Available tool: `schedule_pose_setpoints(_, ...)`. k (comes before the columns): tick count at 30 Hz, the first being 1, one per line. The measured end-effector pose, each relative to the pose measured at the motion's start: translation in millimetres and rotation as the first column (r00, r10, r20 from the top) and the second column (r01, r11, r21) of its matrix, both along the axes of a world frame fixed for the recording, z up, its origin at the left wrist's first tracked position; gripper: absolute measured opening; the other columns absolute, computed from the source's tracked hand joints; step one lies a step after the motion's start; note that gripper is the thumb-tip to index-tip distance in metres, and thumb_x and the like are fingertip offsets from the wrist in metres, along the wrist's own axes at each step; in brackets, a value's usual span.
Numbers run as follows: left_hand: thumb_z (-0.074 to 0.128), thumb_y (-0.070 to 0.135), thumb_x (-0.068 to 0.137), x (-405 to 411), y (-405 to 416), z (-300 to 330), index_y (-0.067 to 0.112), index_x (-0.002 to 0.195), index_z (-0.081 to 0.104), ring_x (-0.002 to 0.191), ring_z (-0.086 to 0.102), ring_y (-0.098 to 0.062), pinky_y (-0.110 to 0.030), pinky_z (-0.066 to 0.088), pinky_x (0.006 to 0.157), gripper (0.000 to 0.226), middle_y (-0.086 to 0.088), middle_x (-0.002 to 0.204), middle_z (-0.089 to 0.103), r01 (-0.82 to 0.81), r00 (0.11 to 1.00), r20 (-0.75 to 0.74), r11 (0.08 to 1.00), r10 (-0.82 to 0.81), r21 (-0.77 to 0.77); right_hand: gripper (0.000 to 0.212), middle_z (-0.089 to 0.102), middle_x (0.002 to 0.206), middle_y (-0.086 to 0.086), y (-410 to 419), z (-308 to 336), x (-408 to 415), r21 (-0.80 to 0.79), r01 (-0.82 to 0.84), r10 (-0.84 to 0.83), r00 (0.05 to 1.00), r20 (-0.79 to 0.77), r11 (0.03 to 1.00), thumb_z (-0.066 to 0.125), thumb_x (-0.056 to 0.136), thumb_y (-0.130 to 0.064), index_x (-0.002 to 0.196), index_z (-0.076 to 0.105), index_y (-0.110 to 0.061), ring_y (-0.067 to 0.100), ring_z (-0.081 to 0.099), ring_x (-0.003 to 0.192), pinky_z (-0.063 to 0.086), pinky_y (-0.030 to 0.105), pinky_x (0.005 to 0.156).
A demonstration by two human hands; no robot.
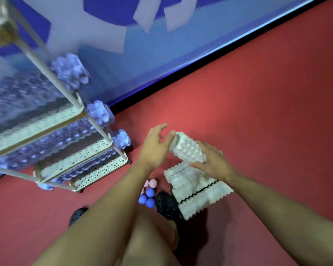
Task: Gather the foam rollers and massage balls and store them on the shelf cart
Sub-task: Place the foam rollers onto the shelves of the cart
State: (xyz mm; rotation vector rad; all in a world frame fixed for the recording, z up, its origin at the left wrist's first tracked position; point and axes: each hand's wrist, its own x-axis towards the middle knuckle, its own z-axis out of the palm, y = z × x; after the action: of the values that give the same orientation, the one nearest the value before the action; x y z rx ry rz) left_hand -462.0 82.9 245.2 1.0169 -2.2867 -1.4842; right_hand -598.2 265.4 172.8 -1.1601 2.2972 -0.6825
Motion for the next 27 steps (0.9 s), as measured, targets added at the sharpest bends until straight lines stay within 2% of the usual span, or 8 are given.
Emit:
schedule_pose_setpoints(3, 0.062, 0.045, 0.098, 30, -18, 49, 0.022, 0.143, 0.054, 0.117, 0.056, -0.01, -0.016, 0.042, 0.099, 0.051, 0.005, 0.137, 0.052, -0.054, 0.998, -0.043, 0.996, 0.052, -0.064, 0.061, 0.064, 0.118, -0.019, -39, 64, 21, -0.281, 0.121, -0.086, 0.987, 0.134, 0.952, 0.078, 0.076, -0.047, 0.131, 0.052, -0.043, 0.005, 0.061, 0.11, 0.05, 0.04, 0.096)
schedule_pose_setpoints(7, 0.061, 0.057, 0.094, 92, -41, 106, 0.027, 0.147, 0.049, 0.134, 0.051, -0.01, -0.037, 0.04, 0.116, 0.062, 0.007, 0.149, 0.051, -0.113, 0.993, -0.056, 0.982, 0.106, -0.153, 0.049, 0.071, 0.114, -0.016, -92, 143, 71, -0.522, 0.248, -0.082, 0.944, 0.32, 0.816, 0.084, 0.082, -0.026, 0.122, 0.058, -0.034, -0.001, 0.067, 0.104, 0.053, 0.023, 0.09)
schedule_pose_setpoints(11, 0.066, 0.055, 0.092, 170, -47, 156, 0.03, 0.148, 0.044, 0.133, 0.046, -0.006, -0.028, 0.037, 0.108, 0.065, 0.013, 0.148, 0.043, -0.165, 0.986, -0.047, 0.954, 0.158, -0.249, 0.049, 0.072, 0.111, -0.009, -133, 199, 131, -0.606, 0.33, -0.031, 0.893, 0.449, 0.723, 0.085, 0.081, -0.023, 0.121, 0.058, -0.017, -0.005, 0.069, 0.096, 0.052, 0.015, 0.081)
schedule_pose_setpoints(16, 0.077, 0.062, 0.078, 267, -48, 187, 0.027, 0.151, 0.041, 0.138, 0.044, -0.015, -0.033, 0.038, 0.112, 0.089, 0.004, 0.151, 0.045, -0.182, 0.974, 0.046, 0.882, 0.223, -0.435, 0.083, 0.064, 0.132, -0.005, -160, 243, 209, -0.596, 0.441, 0.003, 0.802, 0.597, 0.671, 0.089, 0.072, -0.046, 0.136, 0.042, -0.024, 0.011, 0.066, 0.114, 0.054, 0.039, 0.099)
schedule_pose_setpoints(18, 0.081, 0.069, 0.068, 299, -45, 196, 0.029, 0.149, 0.043, 0.131, 0.049, -0.017, -0.035, 0.042, 0.108, 0.098, 0.004, 0.143, 0.052, -0.19, 0.969, 0.049, 0.856, 0.242, -0.48, 0.098, 0.058, 0.139, -0.005, -164, 257, 235, -0.543, 0.513, 0.056, 0.691, 0.721, 0.665, 0.088, 0.068, -0.054, 0.143, 0.029, -0.031, 0.016, 0.067, 0.114, 0.06, 0.049, 0.088)
schedule_pose_setpoints(20, 0.077, 0.077, 0.062, 325, -43, 204, 0.029, 0.146, 0.044, 0.124, 0.052, -0.017, -0.039, 0.045, 0.104, 0.102, 0.005, 0.135, 0.057, -0.175, 0.965, 0.065, 0.812, 0.252, -0.557, 0.1, 0.048, 0.144, -0.004, -165, 269, 257, -0.449, 0.578, 0.098, 0.536, 0.838, 0.681, 0.084, 0.079, -0.045, 0.151, 0.016, -0.029, 0.014, 0.065, 0.107, 0.063, 0.043, 0.068)
schedule_pose_setpoints(22, 0.075, 0.079, 0.062, 348, -42, 211, 0.031, 0.14, 0.047, 0.117, 0.055, -0.017, -0.036, 0.047, 0.092, 0.096, 0.008, 0.126, 0.06, -0.152, 0.955, 0.097, 0.743, 0.28, -0.652, 0.108, 0.044, 0.144, -0.001, -165, 274, 274, -0.361, 0.568, 0.118, 0.42, 0.9, 0.739, 0.082, 0.084, -0.04, 0.156, 0.001, -0.029, 0.012, 0.062, 0.103, 0.062, 0.042, 0.066)
schedule_pose_setpoints(27, 0.056, 0.095, 0.061, 391, -40, 221, 0.043, 0.145, 0.032, 0.12, 0.059, -0.021, -0.042, 0.053, 0.085, 0.102, 0.013, 0.142, 0.051, 0.018, 0.876, 0.343, 0.687, 0.34, -0.727, 0.084, 0.06, 0.135, 0.011, -163, 271, 305, -0.321, 0.486, 0.14, 0.371, 0.918, 0.813, 0.084, 0.08, -0.04, 0.138, 0.025, -0.03, 0.023, 0.071, 0.107, 0.062, 0.041, 0.061)
